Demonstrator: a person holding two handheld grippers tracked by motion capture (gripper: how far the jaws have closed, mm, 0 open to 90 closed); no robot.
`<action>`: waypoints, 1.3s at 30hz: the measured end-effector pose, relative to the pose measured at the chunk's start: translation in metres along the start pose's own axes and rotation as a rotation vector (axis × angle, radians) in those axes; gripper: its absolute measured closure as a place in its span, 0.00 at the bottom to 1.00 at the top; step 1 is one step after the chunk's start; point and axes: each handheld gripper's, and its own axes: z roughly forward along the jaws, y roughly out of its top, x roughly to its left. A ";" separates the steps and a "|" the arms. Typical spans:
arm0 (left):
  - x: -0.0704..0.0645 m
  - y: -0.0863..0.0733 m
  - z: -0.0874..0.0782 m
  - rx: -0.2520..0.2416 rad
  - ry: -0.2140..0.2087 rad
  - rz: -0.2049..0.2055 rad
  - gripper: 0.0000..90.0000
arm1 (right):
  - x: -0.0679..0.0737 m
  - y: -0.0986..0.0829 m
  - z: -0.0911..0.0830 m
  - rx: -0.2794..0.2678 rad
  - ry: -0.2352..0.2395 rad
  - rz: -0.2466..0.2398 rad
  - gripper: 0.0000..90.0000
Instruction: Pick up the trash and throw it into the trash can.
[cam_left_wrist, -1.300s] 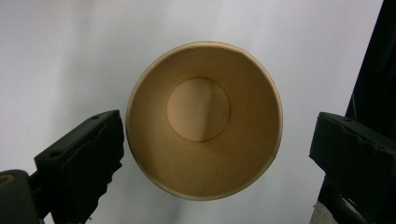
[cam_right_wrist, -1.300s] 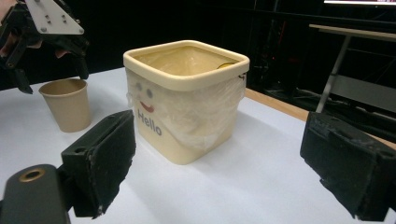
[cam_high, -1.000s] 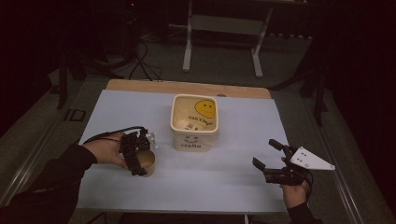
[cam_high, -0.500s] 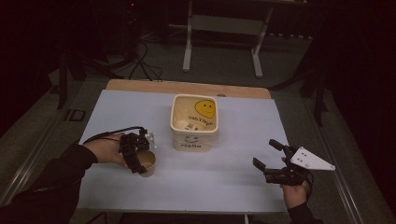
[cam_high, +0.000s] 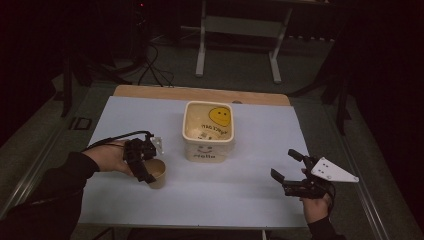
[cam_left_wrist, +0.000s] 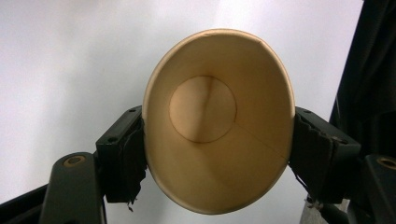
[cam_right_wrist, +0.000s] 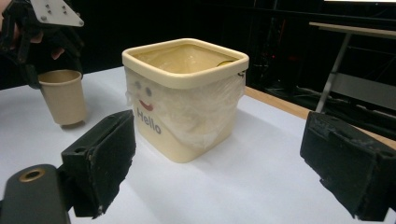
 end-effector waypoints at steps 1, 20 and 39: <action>0.000 0.000 -0.001 -0.003 -0.001 -0.003 0.31 | 0.000 0.000 0.000 -0.001 0.000 0.002 0.11; 0.000 0.001 -0.051 -0.043 0.011 0.013 0.33 | 0.000 0.000 0.001 0.002 0.000 0.000 0.11; 0.005 0.015 -0.092 -0.103 0.015 0.034 0.34 | 0.001 0.000 0.001 0.001 -0.002 -0.003 0.11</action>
